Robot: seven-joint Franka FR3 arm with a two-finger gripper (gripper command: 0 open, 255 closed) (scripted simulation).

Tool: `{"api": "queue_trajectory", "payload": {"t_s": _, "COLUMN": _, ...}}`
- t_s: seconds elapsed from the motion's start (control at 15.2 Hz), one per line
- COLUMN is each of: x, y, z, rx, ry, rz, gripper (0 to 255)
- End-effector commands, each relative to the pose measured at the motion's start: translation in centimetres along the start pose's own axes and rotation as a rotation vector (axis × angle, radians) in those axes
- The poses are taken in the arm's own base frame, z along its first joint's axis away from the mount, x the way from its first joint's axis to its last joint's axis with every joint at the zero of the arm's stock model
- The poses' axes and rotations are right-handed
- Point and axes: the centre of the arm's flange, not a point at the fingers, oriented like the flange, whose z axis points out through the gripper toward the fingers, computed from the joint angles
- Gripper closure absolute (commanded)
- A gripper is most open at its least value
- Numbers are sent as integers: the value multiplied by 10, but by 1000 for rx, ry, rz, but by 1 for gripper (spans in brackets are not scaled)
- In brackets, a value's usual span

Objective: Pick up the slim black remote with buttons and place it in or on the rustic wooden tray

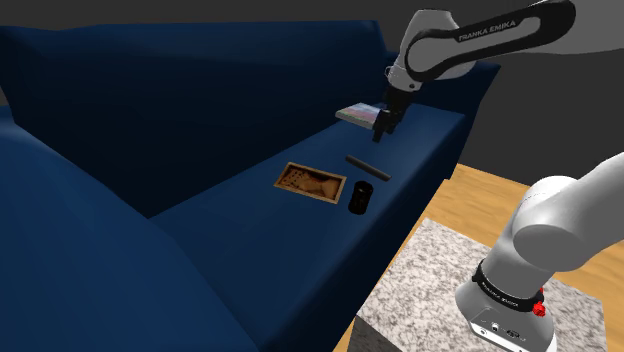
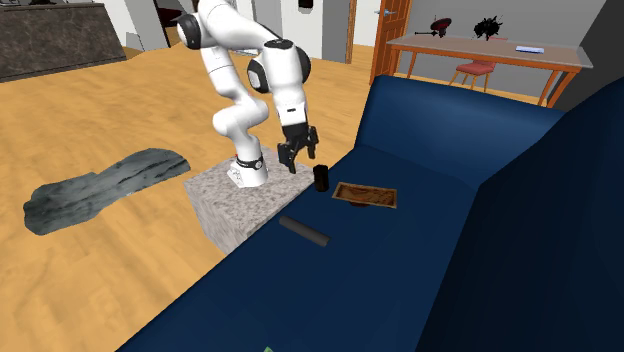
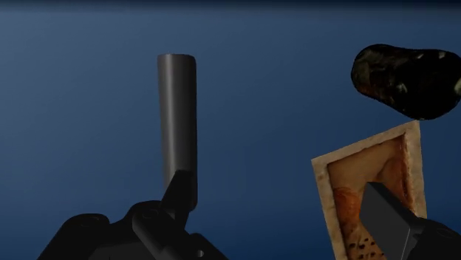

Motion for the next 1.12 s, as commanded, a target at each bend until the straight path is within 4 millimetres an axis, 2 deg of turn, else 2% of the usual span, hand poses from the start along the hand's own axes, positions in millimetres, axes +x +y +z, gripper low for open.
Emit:
{"api": "queue_trajectory", "payload": {"t_s": 0.0, "x": 4, "y": 16, "z": 23, "rx": 5, "ry": -7, "rz": 8, "gripper": 0}}
{"api": "queue_trajectory", "payload": {"t_s": 0.66, "x": 28, "y": 92, "z": 133, "rx": 34, "ry": -49, "rz": 47, "gripper": 0}}
{"api": "queue_trajectory", "payload": {"t_s": 1.06, "x": 27, "y": 95, "z": 166, "rx": 35, "ry": -52, "rz": 50, "gripper": 0}}
